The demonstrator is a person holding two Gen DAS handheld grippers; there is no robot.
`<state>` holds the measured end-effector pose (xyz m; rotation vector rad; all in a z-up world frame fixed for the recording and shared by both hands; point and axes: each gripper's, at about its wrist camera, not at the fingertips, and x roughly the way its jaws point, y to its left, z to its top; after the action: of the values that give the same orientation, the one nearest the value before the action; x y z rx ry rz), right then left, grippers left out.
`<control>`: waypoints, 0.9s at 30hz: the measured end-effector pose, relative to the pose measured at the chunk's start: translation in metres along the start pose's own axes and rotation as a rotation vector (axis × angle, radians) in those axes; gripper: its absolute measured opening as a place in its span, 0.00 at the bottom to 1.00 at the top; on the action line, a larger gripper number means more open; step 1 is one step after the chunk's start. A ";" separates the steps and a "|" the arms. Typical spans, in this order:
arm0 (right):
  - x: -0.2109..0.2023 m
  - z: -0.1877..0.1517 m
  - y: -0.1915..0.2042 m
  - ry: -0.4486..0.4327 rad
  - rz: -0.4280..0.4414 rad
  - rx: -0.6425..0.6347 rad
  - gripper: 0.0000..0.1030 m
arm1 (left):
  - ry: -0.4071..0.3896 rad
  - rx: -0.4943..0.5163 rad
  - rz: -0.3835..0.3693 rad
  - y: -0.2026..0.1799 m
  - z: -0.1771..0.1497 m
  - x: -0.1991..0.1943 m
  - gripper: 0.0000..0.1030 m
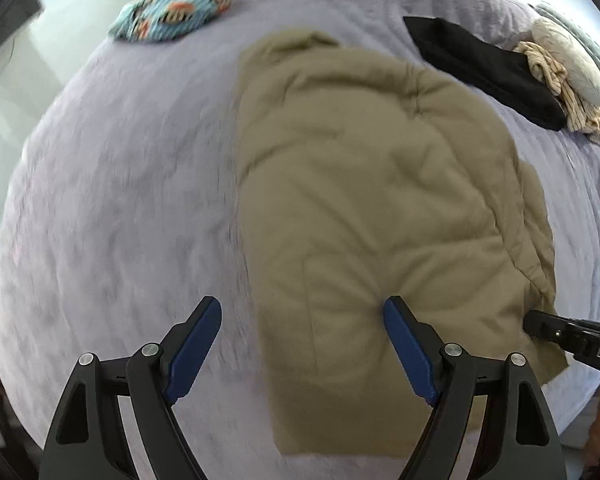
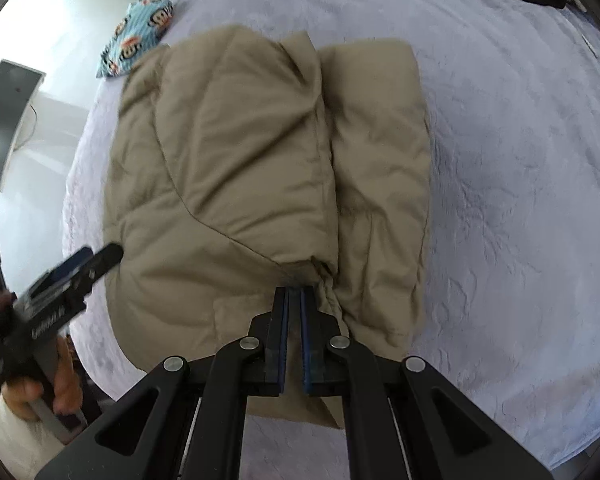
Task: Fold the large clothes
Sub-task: 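Open the right tool and pull both tools back from the jacket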
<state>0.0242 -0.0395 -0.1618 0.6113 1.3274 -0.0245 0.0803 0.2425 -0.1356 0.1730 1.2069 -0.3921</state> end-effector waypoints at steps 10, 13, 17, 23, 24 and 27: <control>-0.008 -0.008 0.006 0.046 -0.046 0.002 0.08 | 0.028 -0.028 -0.002 0.001 -0.005 -0.006 0.81; -0.018 -0.015 0.004 0.043 -0.045 0.016 0.08 | 0.032 -0.027 -0.005 0.000 -0.003 -0.009 0.81; -0.030 -0.024 0.002 0.039 -0.047 0.009 0.08 | 0.030 -0.037 0.008 -0.004 -0.010 -0.014 0.81; -0.044 -0.033 -0.008 0.034 -0.015 -0.014 0.08 | 0.021 -0.063 0.044 -0.017 -0.025 -0.031 0.81; -0.047 -0.036 -0.010 0.033 -0.009 -0.017 0.08 | 0.020 -0.062 0.045 -0.021 -0.029 -0.035 0.81; -0.060 -0.047 -0.020 0.031 0.007 -0.028 0.08 | 0.015 -0.061 0.051 -0.035 -0.041 -0.050 0.81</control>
<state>-0.0406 -0.0553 -0.1201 0.5948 1.3533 0.0088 0.0164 0.2343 -0.1006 0.1537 1.2254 -0.3096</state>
